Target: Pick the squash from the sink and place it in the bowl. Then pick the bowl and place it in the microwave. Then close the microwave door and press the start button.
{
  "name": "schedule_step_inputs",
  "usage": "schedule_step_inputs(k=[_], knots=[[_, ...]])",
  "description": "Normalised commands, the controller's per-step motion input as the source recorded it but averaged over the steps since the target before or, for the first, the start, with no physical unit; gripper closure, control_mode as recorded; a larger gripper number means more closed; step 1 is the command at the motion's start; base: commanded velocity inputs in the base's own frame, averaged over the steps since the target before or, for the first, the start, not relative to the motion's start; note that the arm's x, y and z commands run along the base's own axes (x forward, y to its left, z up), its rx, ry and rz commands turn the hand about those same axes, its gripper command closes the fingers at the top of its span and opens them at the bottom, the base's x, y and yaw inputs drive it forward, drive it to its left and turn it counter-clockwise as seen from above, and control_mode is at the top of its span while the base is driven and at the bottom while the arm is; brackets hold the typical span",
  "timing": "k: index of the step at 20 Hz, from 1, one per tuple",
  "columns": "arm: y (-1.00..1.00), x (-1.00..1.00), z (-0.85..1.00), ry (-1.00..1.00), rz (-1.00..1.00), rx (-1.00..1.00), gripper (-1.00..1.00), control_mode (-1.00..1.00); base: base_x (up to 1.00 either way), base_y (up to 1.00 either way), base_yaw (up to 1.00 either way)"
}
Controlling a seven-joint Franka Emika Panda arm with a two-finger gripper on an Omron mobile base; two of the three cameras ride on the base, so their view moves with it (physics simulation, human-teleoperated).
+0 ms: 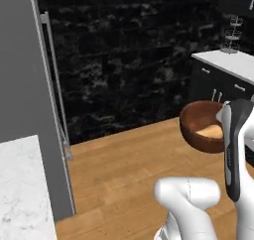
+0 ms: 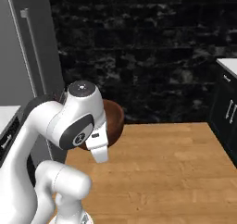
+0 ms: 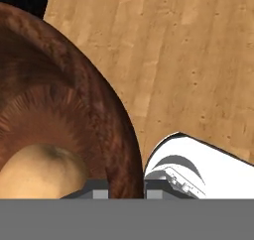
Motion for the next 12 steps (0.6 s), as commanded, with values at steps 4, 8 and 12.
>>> schedule_step_inputs(k=[4, 8, 12], knots=[[0.00, 0.00, 0.00, 0.00, 0.00, 0.00, 1.00, 1.00, 0.00, 0.03, -1.00], [0.00, 0.00, 0.00, 0.00, 0.00, 0.00, 1.00, 1.00, 0.00, 0.04, -1.00], [0.00, 0.00, 0.00, 0.00, 0.00, 0.00, 1.00, 1.00, 0.00, 0.07, -1.00]])
